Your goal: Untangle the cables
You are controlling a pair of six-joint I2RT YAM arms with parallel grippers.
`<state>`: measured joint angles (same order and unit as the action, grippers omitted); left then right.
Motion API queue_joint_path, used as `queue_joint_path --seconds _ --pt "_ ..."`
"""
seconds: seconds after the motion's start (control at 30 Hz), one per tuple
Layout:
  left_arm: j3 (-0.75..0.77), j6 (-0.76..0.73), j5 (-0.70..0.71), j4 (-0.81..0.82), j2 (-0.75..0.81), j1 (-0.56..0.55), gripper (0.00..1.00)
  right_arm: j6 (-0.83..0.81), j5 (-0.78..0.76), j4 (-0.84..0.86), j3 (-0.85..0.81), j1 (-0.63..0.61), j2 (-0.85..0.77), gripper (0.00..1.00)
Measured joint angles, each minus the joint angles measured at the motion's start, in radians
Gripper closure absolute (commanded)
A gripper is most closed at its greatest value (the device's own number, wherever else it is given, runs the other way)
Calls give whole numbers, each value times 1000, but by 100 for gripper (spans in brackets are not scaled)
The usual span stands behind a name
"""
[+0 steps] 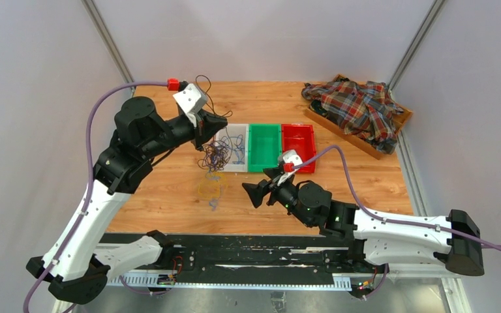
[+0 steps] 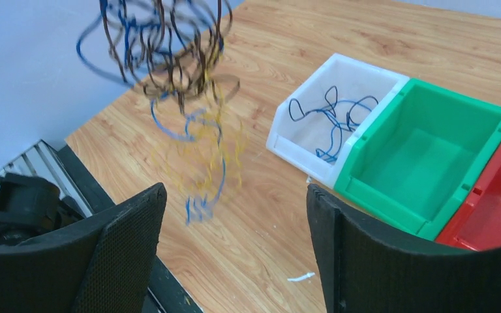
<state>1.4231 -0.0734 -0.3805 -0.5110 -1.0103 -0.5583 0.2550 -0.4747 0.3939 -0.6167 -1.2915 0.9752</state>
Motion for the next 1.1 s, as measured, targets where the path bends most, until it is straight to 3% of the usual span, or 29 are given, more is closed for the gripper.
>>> queue_joint_path --seconds 0.17,0.57,0.97,1.1 --pt "-31 21 -5 0 24 0 99 22 -34 4 -105 0 53 27" --pt "-144 61 -85 23 74 0 99 -62 -61 212 -294 0 308 38" --pt "-178 105 -137 47 80 1 99 -167 -77 388 -314 0 451 70" --pt "-178 119 -146 57 85 1 99 -172 -78 431 -314 1 473 73"
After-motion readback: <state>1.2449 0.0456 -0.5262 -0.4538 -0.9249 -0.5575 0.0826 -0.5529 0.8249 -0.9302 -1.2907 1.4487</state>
